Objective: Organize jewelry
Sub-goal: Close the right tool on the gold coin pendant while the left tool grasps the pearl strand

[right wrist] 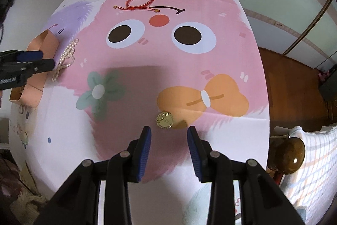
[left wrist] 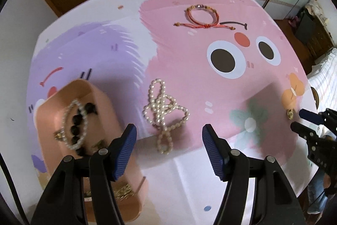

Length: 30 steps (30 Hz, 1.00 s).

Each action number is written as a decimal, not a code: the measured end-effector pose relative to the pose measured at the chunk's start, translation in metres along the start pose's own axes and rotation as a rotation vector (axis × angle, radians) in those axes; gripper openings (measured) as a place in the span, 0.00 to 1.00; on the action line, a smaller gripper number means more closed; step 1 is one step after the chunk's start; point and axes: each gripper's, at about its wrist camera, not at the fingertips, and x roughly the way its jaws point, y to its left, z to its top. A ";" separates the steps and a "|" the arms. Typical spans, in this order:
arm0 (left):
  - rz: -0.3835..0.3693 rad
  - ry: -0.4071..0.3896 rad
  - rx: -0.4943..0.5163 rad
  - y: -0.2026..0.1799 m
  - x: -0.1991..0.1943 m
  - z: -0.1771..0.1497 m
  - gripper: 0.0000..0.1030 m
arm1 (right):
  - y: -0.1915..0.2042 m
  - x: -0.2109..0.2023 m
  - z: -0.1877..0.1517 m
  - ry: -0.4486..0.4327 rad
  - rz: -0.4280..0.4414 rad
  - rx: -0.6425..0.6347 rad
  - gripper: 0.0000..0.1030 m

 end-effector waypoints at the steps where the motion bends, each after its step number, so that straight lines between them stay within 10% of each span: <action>1: -0.003 0.011 -0.002 -0.001 0.005 0.003 0.61 | 0.000 0.000 0.000 -0.002 0.003 -0.001 0.35; 22: -0.040 0.161 -0.163 0.030 0.049 0.043 0.61 | 0.017 0.011 0.012 0.036 -0.066 -0.081 0.34; 30: -0.016 0.172 -0.165 0.025 0.063 0.058 0.61 | 0.020 0.012 0.013 0.046 -0.039 -0.087 0.18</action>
